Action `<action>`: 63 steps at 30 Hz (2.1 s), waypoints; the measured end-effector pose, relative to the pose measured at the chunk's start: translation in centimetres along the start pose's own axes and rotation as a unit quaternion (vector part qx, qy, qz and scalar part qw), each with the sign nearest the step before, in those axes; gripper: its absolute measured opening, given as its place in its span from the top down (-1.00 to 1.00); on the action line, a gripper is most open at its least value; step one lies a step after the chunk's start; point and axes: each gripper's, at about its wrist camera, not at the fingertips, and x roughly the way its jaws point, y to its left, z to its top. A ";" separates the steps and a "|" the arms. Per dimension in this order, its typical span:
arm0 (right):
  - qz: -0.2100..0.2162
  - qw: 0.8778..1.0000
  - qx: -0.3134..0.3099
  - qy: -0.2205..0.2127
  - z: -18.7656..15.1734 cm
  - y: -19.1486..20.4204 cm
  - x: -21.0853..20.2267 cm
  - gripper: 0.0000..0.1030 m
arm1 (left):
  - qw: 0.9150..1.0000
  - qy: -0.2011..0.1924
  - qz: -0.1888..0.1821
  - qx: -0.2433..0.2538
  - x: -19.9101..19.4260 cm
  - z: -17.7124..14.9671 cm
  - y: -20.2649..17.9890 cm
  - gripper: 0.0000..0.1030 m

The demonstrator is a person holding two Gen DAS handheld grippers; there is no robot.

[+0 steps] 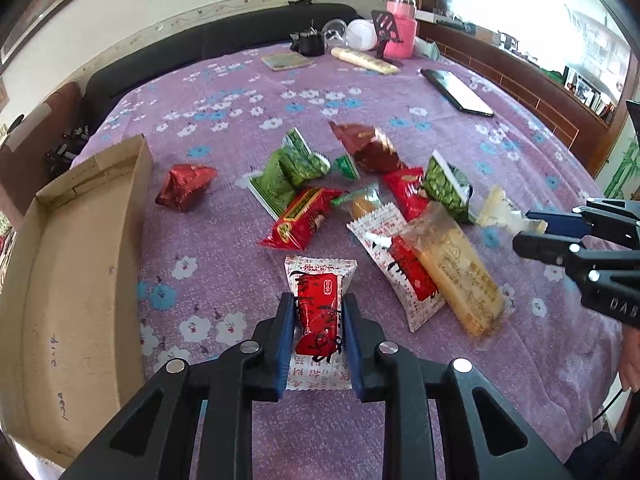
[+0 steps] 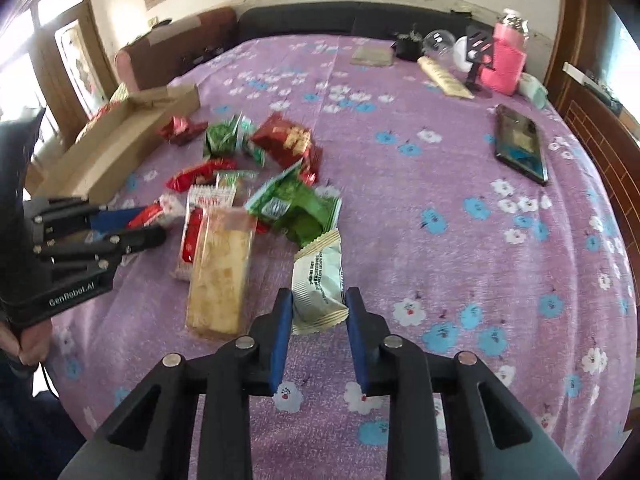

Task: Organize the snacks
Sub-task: 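Carry both held packets over the cardboard tray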

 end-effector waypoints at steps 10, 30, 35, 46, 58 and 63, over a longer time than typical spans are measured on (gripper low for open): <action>0.054 0.997 0.027 -0.042 2.1 1.4 -2.1 0.50 | 0.999 -0.038 0.032 -0.011 -2.2 0.5 1.4 0.54; 0.149 0.987 -0.057 -0.029 6.7 14.2 -0.2 0.49 | 0.987 -0.071 0.082 -0.115 -5.0 -1.3 10.9 0.54; 0.169 0.982 -0.088 -0.022 7.2 18.1 0.4 0.49 | 0.981 -0.067 0.103 -0.152 -5.1 -2.7 14.4 0.54; 0.186 0.974 -0.131 0.001 7.6 25.2 3.3 0.49 | 0.965 -0.048 0.140 -0.216 -4.2 -5.3 20.3 0.53; 0.207 0.971 -0.122 0.021 6.9 26.6 6.0 0.44 | 0.963 -0.043 0.133 -0.229 -3.3 -6.0 21.4 0.52; 0.219 0.969 -0.111 -0.011 7.5 25.1 4.3 0.14 | 0.962 -0.066 0.135 -0.230 -4.4 -5.7 21.2 0.52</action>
